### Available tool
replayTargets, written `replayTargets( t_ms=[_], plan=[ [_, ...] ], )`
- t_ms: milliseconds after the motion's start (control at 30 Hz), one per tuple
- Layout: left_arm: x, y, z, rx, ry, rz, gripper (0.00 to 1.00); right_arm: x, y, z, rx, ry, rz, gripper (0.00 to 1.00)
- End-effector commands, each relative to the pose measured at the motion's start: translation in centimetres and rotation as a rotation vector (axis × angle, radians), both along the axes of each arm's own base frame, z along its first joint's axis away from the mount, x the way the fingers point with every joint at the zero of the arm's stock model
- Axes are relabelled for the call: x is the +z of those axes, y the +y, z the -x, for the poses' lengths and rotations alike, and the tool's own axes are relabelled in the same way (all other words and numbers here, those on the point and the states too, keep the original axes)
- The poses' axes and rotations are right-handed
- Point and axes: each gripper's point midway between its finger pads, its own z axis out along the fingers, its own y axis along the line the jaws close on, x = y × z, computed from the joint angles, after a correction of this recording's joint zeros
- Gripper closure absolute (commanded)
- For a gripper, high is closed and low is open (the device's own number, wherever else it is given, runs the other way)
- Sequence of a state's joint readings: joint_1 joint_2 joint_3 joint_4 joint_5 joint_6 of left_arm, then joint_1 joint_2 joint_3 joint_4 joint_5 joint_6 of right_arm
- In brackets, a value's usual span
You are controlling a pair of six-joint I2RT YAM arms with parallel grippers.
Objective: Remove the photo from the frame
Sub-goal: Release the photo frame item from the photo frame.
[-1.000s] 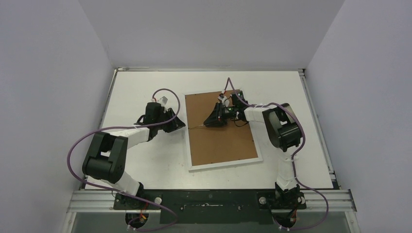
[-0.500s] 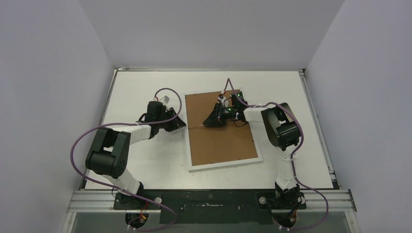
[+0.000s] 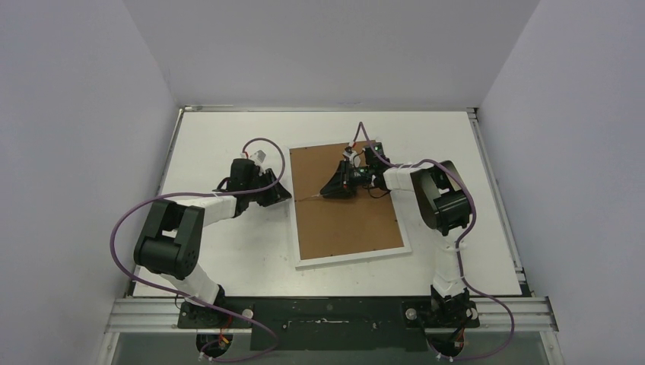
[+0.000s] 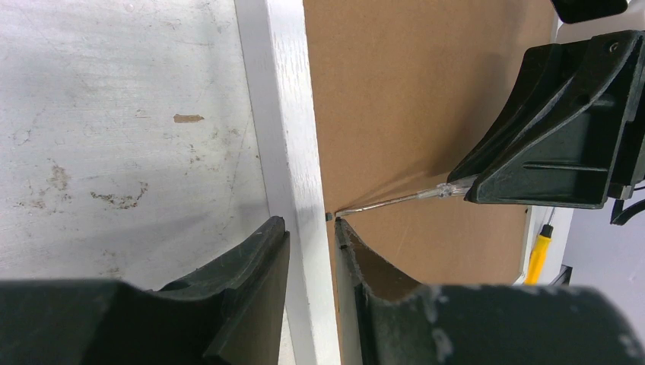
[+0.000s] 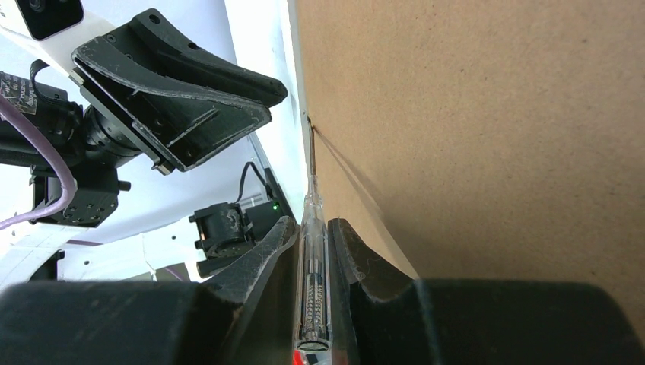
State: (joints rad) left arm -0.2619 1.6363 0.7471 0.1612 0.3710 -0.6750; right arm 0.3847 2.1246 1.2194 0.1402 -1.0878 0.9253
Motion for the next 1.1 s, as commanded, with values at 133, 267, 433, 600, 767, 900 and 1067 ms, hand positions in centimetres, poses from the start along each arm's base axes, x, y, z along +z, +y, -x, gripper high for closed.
replayTargets(
  t_ms=[133, 267, 433, 600, 767, 900, 1067],
  plan=[
    [1.2, -0.9, -1.2, -0.033, -0.050, 0.011, 0.75, 0.2, 0.2, -0.4, 0.001, -0.043, 0.026, 0.95],
    [0.8, -1.1, -1.1, -0.050, -0.042, 0.010, 0.80, -0.3, 0.5, 0.1, 0.021, -0.031, 0.046, 0.95],
    [0.3, -1.3, -1.0, -0.064, -0.030, 0.010, 0.82, -0.4, 0.7, 0.1, 0.024, -0.023, 0.051, 0.95],
    [0.0, -1.4, -1.0, -0.074, -0.025, 0.014, 0.83, -0.5, 1.2, 0.2, 0.033, -0.013, 0.054, 0.95],
    [-0.1, -1.7, -0.9, -0.088, -0.024, 0.019, 0.85, -0.6, 1.4, 0.1, 0.032, -0.005, 0.053, 0.95],
    [-0.2, -1.9, -0.8, -0.104, -0.026, 0.019, 0.87, -0.7, 1.4, 0.0, 0.029, 0.001, 0.052, 0.95],
    [-0.5, -1.8, -0.7, -0.106, -0.020, 0.008, 0.88, -0.9, 0.4, -0.3, 0.000, 0.019, 0.056, 0.95]
  ],
)
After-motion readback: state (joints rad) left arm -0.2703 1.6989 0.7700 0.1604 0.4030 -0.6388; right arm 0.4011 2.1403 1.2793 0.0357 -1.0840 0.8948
